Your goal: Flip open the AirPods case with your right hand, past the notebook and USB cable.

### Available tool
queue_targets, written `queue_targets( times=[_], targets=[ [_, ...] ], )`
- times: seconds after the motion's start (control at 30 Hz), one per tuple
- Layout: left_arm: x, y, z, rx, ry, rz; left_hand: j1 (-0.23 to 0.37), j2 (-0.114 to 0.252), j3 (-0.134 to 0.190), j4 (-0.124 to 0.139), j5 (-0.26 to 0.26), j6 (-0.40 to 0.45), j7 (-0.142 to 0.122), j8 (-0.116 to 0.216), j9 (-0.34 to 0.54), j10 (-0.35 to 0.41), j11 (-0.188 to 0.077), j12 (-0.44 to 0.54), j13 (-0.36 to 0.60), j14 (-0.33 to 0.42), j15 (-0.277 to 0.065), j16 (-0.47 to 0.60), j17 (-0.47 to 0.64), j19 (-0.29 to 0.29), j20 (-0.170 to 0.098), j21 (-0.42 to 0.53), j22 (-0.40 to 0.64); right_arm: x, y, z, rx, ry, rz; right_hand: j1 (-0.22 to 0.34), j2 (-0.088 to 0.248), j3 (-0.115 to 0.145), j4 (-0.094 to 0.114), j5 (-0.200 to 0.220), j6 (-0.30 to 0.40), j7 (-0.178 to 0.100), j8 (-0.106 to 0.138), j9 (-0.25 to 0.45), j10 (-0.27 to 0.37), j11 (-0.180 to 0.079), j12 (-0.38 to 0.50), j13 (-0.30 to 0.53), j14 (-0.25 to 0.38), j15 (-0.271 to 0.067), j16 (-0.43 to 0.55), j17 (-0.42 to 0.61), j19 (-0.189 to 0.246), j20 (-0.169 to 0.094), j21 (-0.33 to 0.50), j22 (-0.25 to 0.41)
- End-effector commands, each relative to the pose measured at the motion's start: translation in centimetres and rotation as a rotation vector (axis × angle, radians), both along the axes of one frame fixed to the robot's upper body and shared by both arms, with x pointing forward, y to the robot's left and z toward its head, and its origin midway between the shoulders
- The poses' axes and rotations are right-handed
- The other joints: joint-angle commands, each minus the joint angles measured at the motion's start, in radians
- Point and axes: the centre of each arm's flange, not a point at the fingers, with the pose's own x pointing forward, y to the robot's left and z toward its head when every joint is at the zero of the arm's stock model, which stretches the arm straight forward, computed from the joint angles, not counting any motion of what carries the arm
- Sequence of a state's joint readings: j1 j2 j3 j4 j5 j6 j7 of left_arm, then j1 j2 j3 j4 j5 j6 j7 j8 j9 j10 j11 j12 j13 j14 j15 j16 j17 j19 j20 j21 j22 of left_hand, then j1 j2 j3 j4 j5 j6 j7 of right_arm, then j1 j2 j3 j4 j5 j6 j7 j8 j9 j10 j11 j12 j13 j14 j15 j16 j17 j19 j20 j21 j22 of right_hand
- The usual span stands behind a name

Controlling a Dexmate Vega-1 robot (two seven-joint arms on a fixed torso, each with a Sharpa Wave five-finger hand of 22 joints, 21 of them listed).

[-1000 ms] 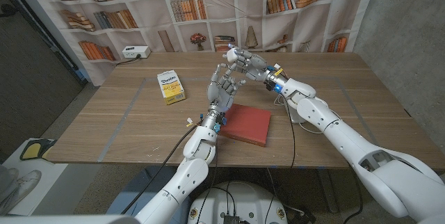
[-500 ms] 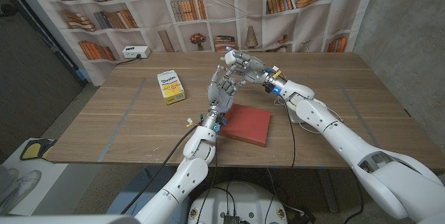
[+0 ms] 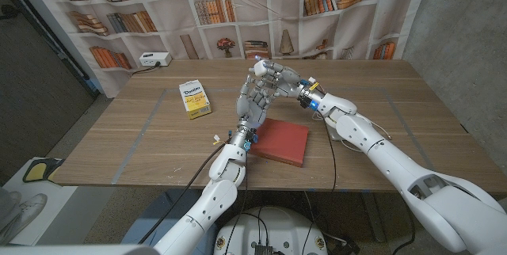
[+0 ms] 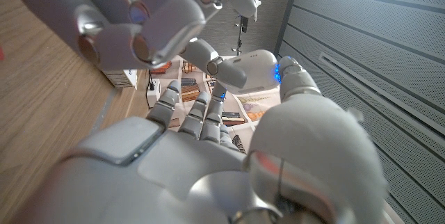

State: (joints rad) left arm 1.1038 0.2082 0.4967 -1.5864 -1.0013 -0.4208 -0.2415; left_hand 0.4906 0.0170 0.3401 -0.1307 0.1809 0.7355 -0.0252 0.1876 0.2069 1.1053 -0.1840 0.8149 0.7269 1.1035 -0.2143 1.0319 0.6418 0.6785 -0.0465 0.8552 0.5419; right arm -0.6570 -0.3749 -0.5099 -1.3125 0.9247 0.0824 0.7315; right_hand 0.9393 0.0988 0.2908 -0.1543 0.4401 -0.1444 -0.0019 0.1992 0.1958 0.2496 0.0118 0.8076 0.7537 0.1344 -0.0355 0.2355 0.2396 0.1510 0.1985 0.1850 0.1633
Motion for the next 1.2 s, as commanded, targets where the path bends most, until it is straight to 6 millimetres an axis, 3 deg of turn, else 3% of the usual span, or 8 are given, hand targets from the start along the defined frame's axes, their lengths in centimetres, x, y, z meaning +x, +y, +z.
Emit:
queue_targets(
  times=[0.03, 0.47, 0.6, 0.83, 1.2],
  targets=[
    [0.3, -0.1, 0.0, -0.009, 0.004, -0.008, -0.011, 0.002, -0.007, -0.001, 0.003, -0.004, -0.001, -0.002, 0.003, -0.008, 0.001, 0.003, 0.004, -0.005, 0.003, 0.000, 0.002, -0.007, 0.000, 0.008, 0.002, -0.1, 0.0, -0.5, -0.003, 0.010, -0.003, 0.012, 0.017, -0.003, 0.002, 0.008, 0.007, 0.001, 0.000, 0.001, 0.134, -0.130, 0.066, 0.008, 0.012, -0.077, 0.002, 0.001, -0.003, 0.009, -0.002, 0.002],
    [0.4, -0.3, -0.1, -0.007, 0.012, -0.015, -0.016, 0.006, -0.009, 0.002, 0.004, -0.007, 0.001, -0.001, 0.003, -0.011, 0.003, 0.002, -0.003, -0.009, 0.002, -0.002, 0.004, -0.016, 0.003, 0.018, -0.002, -0.1, -0.2, -1.0, -0.001, 0.022, 0.005, 0.013, 0.016, -0.005, 0.002, 0.010, 0.012, 0.002, 0.000, 0.001, 0.137, -0.128, 0.070, 0.007, 0.015, -0.078, 0.001, 0.002, 0.000, 0.008, -0.002, 0.002],
    [0.4, -0.3, -0.1, -0.013, 0.013, -0.014, -0.013, 0.019, -0.004, 0.003, 0.006, 0.033, -0.016, 0.013, 0.002, -0.009, 0.005, 0.004, -0.003, -0.009, 0.001, -0.003, 0.002, -0.021, 0.005, 0.022, -0.004, -0.2, -0.3, -1.1, 0.010, 0.023, 0.002, 0.013, 0.016, -0.006, 0.002, 0.011, 0.013, 0.001, 0.000, 0.001, 0.137, -0.128, 0.070, 0.006, 0.017, -0.079, 0.002, 0.002, 0.001, 0.008, -0.001, 0.002],
    [0.3, -0.4, -0.2, -0.020, 0.016, -0.022, -0.017, 0.019, -0.006, 0.003, 0.006, 0.052, -0.011, 0.015, 0.002, 0.003, 0.008, 0.007, -0.009, -0.009, 0.004, -0.001, 0.005, -0.024, 0.005, 0.029, -0.006, -0.3, -0.4, -1.2, 0.006, 0.018, 0.002, 0.013, 0.017, -0.007, 0.003, 0.012, 0.014, 0.000, -0.001, 0.001, 0.136, -0.130, 0.071, 0.007, 0.017, -0.079, 0.001, 0.003, 0.004, 0.007, -0.001, 0.002],
    [0.1, -0.9, -0.4, -0.060, 0.033, -0.033, -0.010, 0.030, -0.001, 0.000, 0.009, 0.105, -0.023, 0.025, 0.000, 0.026, 0.009, 0.014, -0.016, 0.000, 0.003, 0.003, 0.005, -0.025, 0.005, 0.040, -0.009, -0.3, -0.5, -1.7, 0.009, 0.026, 0.004, 0.013, 0.017, -0.008, 0.003, 0.014, 0.019, -0.001, 0.000, 0.001, 0.137, -0.128, 0.072, 0.004, 0.018, -0.079, 0.001, 0.003, 0.009, 0.006, 0.000, 0.002]
  ],
)
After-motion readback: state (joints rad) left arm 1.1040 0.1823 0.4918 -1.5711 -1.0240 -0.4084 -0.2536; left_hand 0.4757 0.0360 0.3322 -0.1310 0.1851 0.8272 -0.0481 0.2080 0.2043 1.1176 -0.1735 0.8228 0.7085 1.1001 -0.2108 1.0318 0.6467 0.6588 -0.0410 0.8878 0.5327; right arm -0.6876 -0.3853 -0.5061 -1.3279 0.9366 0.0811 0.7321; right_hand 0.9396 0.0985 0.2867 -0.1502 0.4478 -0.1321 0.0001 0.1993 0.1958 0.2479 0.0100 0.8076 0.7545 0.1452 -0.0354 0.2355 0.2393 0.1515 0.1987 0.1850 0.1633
